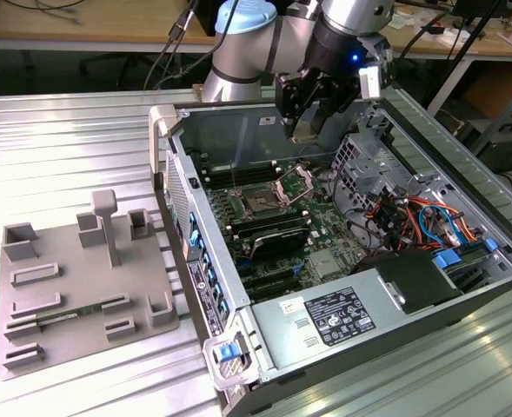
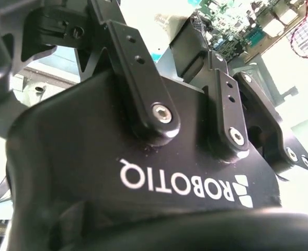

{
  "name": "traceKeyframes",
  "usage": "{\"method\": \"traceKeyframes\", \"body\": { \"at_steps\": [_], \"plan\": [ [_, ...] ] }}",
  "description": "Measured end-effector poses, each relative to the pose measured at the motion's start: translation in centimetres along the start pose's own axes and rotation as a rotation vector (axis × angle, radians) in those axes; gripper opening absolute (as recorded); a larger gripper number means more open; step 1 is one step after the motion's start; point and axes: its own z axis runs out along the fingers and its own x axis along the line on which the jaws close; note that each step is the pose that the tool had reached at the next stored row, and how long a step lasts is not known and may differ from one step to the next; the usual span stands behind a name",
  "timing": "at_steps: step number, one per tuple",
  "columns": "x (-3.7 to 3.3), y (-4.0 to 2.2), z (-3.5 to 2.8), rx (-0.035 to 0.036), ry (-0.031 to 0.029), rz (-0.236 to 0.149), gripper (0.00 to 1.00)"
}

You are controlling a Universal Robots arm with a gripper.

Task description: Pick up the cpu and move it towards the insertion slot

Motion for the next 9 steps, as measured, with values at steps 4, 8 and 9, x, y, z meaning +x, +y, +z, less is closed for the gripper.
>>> {"method": "traceKeyframes", "body": {
  "at_steps": [4,8,9],
  "plan": [
    [-0.01,0.22,0.02,0.0,0.0,0.0,0.55],
    [0.0,0.24,0.03,-0.0001,0.0,0.0,0.55],
    [0.0,0.24,0.03,-0.0001,0.0,0.0,0.55]
  ]
}}
